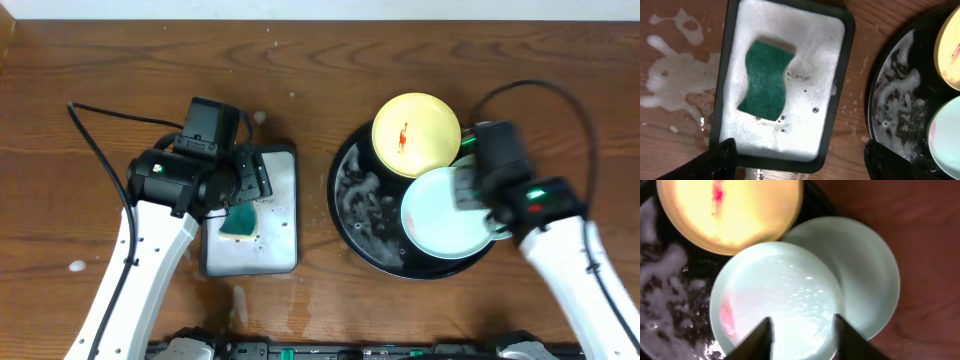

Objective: Clean dirty plates on tray and stack at the side
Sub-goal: 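Lift the scrubbed pale green plate with right gripper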

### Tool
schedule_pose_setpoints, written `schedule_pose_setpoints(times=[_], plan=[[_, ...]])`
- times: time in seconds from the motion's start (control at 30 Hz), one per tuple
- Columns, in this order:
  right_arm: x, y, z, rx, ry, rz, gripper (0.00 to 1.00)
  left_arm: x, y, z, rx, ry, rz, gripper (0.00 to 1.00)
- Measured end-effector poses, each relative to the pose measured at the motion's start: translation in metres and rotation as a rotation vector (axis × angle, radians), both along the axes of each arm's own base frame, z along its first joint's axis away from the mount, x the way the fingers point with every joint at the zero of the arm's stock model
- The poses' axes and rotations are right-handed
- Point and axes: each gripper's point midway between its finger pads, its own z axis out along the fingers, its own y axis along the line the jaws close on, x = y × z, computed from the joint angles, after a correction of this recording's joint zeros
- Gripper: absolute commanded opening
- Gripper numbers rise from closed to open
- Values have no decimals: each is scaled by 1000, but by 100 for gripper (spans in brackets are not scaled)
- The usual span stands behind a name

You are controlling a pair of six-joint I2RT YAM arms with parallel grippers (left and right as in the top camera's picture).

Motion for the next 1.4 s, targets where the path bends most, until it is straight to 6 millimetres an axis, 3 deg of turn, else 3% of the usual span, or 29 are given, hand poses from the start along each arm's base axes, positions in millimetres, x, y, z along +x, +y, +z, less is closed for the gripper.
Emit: schedule_pose_setpoints(times=[0.17,0.27,0.37,0.47,0.57,0.67,0.83,1.0,1.2,1.4], plan=[[9,-54,-30,235,102,-156,46,0,0,0,0,2,0,85],[9,-65,-56,327,186,-155,47,-1,0,0,1,3,0,85],[8,-63,-83,380,267,-113,49,-1,0,0,0,3,-1,85],[10,-56,-103,418,316,-66,34,-1,0,0,0,3,-1,85],[9,-52,-117,444,355,-38,6,-1,0,0,0,3,-1,85],[4,-48,-122,464,385,-24,1,-1,0,0,0,3,-1,85],[2,-47,-109,463,367,-34,1,-1,0,0,0,3,-1,86],[2,-41,-61,350,239,-25,1,-1,0,0,0,3,-1,86],[-4,-14,-1,90,51,36,1,-1,0,0,0,4,-1,86],[-8,15,24,-220,-77,102,1,-1,0,0,0,3,-1,86]])
